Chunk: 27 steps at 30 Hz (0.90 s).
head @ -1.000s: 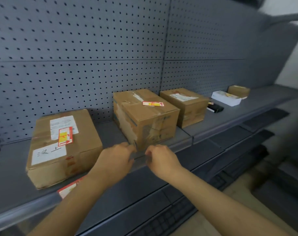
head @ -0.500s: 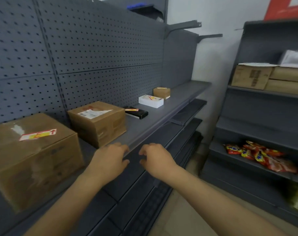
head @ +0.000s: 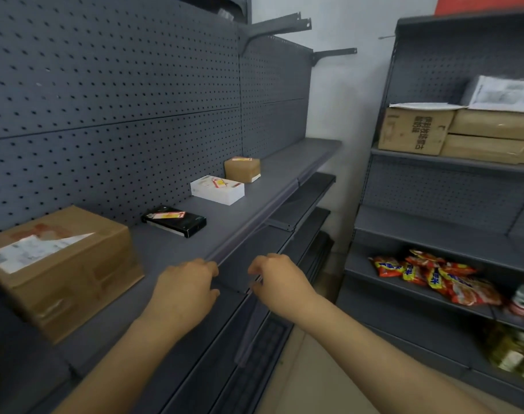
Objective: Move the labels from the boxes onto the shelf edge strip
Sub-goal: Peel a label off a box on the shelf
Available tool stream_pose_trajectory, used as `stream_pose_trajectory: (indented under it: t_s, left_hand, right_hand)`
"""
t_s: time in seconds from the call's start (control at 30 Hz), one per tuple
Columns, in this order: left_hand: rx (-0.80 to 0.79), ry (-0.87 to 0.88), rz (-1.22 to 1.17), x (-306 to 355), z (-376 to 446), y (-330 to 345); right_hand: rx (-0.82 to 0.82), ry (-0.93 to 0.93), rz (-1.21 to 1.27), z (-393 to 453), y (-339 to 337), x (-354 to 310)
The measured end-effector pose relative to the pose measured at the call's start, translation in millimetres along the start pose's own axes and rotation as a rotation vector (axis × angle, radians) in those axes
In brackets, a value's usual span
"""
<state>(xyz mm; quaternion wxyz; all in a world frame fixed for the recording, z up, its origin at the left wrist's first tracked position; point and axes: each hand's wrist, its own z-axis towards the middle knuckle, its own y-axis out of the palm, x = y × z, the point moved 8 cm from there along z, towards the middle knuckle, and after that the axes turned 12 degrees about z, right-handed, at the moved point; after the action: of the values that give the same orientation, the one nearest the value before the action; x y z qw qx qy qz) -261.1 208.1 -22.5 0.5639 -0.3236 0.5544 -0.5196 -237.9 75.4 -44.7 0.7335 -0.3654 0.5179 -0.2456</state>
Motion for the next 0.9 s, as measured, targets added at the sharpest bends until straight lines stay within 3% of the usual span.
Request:
stream_pose_trajectory:
  t_s: [0.53,0.9]
  left_hand:
    - [-0.096,-0.127,-0.001,-9.5,207.9,38.9]
    - [-0.186,-0.504,-0.001,-64.3,255.7,64.4]
  right_hand:
    - [-0.085,-0.053,-0.008,192.7,-21.6,93.7]
    - [-0.279,-0.301,0.051,314.6,-0.3,87.8]
